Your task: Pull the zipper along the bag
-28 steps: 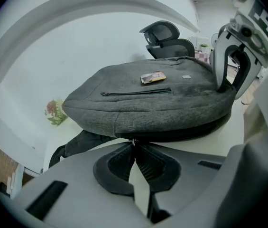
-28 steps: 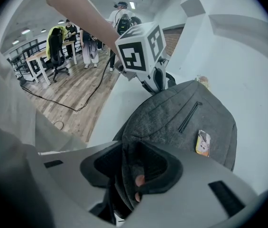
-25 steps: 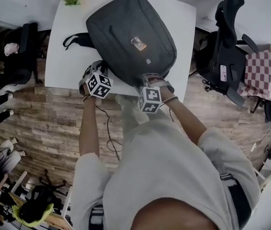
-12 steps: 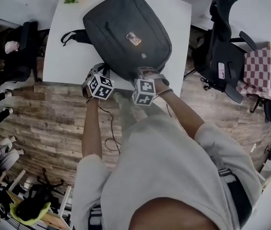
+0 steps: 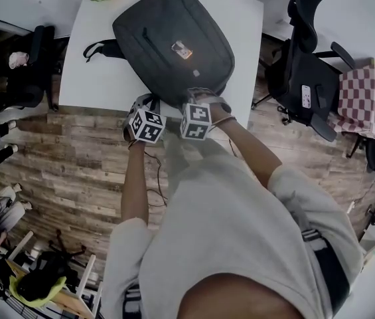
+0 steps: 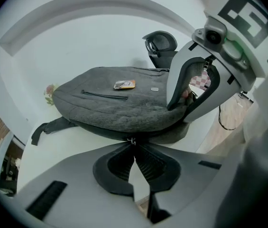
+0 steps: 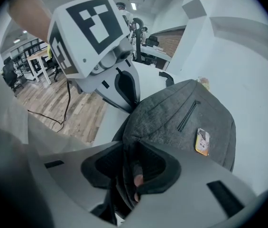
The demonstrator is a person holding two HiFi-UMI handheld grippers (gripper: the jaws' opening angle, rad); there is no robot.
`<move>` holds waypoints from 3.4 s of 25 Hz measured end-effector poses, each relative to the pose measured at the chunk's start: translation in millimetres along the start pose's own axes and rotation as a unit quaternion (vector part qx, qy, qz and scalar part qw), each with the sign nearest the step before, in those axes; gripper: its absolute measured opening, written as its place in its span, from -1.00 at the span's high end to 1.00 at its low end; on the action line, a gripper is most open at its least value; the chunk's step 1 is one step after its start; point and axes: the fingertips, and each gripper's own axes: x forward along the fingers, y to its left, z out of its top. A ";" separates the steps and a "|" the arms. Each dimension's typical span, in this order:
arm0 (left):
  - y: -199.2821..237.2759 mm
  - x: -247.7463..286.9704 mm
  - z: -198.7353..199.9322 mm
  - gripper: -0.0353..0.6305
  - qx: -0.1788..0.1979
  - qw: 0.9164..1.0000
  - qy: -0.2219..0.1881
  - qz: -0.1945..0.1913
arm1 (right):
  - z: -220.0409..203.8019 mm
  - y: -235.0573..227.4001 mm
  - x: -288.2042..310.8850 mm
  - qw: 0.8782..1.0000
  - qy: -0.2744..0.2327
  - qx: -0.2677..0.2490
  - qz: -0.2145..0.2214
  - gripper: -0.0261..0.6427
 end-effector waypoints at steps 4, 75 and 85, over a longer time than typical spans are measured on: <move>-14.9 -3.4 0.6 0.80 -0.016 1.000 0.000 0.001 | -0.6 2.1 -0.4 1.000 0.003 -0.003 -0.002 0.61; 45.9 -30.7 -47.4 0.81 0.014 0.992 0.110 0.061 | 47.9 25.5 10.8 0.995 -0.024 -0.092 0.034 0.45; 94.5 -18.7 -41.4 0.81 0.022 0.990 0.113 0.079 | 70.5 -1.5 34.7 0.998 -0.017 -0.056 -0.016 0.65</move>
